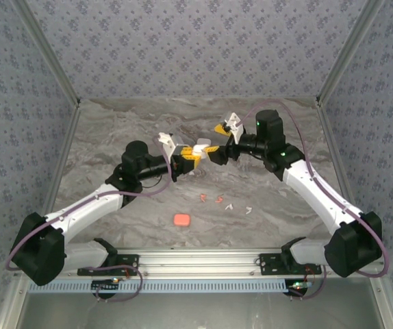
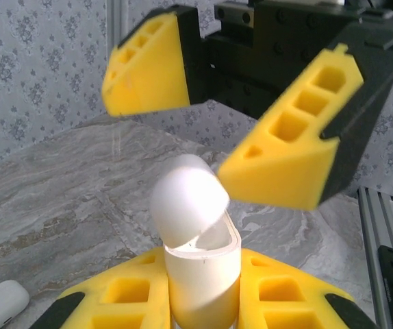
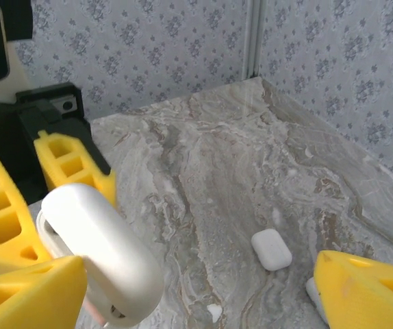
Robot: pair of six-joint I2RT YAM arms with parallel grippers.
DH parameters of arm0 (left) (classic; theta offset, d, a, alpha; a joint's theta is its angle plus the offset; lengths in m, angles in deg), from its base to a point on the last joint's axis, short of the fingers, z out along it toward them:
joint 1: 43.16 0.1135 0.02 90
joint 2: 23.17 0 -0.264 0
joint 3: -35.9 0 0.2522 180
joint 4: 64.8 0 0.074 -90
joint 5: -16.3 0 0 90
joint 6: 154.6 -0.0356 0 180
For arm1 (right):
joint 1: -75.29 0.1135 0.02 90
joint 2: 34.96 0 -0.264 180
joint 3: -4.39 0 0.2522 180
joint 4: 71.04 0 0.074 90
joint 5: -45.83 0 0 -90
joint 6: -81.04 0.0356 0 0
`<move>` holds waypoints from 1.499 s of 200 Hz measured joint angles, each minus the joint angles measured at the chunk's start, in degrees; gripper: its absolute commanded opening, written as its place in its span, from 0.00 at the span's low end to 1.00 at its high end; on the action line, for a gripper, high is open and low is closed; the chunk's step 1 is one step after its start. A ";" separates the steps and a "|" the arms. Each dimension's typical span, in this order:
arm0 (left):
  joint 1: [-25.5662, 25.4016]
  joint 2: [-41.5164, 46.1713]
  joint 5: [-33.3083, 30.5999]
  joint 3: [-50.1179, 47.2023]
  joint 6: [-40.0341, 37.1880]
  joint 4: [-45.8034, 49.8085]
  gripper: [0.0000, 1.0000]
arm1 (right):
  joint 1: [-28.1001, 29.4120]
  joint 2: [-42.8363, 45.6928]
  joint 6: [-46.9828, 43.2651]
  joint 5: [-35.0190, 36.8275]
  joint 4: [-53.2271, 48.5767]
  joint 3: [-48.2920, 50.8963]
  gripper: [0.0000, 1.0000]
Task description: Insert wireless bluetooth earbuds into charging case
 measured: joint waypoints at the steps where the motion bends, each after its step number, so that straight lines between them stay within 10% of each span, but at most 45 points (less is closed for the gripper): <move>1: 0.00 0.00 0.04 0.00 -0.02 0.00 0.00 | -0.04 0.00 0.00 0.07 0.02 -0.04 0.88; 128: -0.22 3.87 -3.61 -3.30 -1.88 -0.04 0.00 | -2.91 5.44 4.31 3.93 -4.94 -0.57 0.89; 300: -0.22 10.64 -16.52 -9.22 -4.57 1.18 0.00 | 7.08 -6.86 31.67 20.09 -20.33 21.62 0.48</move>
